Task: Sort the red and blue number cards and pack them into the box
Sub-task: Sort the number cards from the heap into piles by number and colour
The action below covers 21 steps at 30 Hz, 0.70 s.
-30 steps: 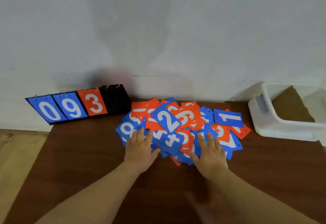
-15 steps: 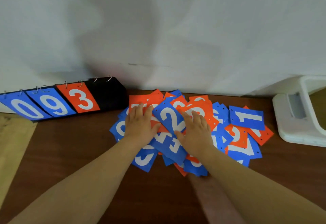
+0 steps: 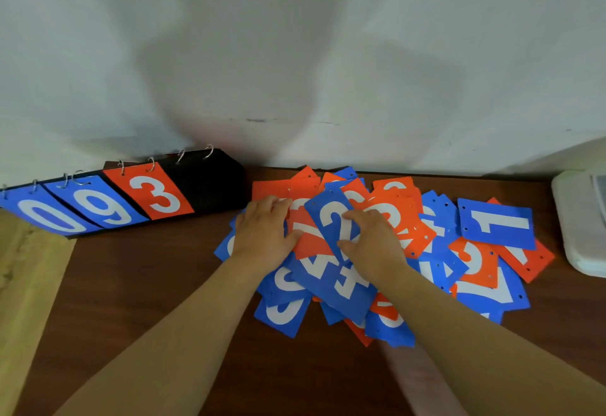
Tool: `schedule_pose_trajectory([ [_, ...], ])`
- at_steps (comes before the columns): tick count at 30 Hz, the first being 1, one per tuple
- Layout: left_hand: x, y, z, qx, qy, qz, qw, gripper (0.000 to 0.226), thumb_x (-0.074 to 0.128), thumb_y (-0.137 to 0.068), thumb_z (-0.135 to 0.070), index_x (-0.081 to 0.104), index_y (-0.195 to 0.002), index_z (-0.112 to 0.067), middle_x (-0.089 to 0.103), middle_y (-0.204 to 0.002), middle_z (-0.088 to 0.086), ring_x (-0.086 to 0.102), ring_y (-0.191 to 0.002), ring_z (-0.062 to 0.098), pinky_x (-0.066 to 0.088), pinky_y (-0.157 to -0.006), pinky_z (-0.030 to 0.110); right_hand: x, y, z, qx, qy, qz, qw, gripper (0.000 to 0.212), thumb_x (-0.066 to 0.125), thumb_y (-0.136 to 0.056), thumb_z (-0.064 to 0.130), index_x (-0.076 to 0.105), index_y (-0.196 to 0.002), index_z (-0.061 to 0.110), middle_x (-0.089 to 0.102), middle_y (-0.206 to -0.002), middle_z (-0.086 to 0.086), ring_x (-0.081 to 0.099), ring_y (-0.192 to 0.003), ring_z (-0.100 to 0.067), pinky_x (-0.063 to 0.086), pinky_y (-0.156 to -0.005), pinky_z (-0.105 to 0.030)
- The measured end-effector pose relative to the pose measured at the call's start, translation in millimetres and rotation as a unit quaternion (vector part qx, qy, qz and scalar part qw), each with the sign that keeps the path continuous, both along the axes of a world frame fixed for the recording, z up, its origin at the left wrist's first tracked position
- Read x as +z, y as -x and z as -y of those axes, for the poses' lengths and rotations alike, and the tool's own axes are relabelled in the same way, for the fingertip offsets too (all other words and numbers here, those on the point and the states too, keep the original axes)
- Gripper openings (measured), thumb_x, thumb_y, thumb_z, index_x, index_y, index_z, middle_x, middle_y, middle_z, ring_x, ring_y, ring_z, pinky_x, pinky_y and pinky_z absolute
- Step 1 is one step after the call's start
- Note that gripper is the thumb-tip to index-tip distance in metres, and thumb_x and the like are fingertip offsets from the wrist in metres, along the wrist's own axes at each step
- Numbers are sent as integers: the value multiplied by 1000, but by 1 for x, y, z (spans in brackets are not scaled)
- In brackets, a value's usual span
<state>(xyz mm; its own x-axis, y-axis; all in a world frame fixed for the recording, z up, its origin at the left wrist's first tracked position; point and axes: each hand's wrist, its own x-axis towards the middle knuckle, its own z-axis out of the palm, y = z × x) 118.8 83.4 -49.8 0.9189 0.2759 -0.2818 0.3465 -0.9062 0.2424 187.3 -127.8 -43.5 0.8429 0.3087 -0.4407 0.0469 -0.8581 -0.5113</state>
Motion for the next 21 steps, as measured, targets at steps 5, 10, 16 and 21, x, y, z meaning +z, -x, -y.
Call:
schedule_pose_trajectory([
  [5, 17, 11, 20, 85, 113, 56, 988, 70, 65, -92, -54, 34, -152, -36, 40, -152, -6, 38, -140, 19, 41, -113, 45, 17, 6, 19, -114, -123, -46, 985, 32, 63, -99, 31, 57, -130, 36, 54, -117, 16, 58, -81, 0, 48, -52, -11],
  [10, 55, 31, 76, 234, 448, 99, 857, 48, 67, -98, -32, 47, -137, -50, 50, -131, -28, 54, -116, -3, 53, -71, 13, 44, 27, 39, -141, -239, -53, 959, 24, 69, -96, 23, 61, -115, 37, 62, -111, 19, 65, -95, -2, 58, -62, -18],
  [16, 58, 40, 111, 271, 487, 89, 826, 31, 66, -98, -13, 67, -114, -39, 65, -111, -17, 64, -94, -7, 61, -73, 22, 57, 44, 63, -107, -220, -29, 969, 28, 72, -93, 19, 62, -113, 36, 61, -99, 20, 61, -91, 5, 54, -69, -13],
  [21, 56, 39, 110, 277, 425, 80, 858, 36, 59, -101, -11, 65, -113, -45, 64, -102, -14, 60, -72, 5, 53, -55, 24, 55, 30, 93, -86, -142, -33, 986, 23, 71, -94, 27, 61, -109, 43, 57, -110, 26, 58, -100, 0, 48, -75, -14],
])
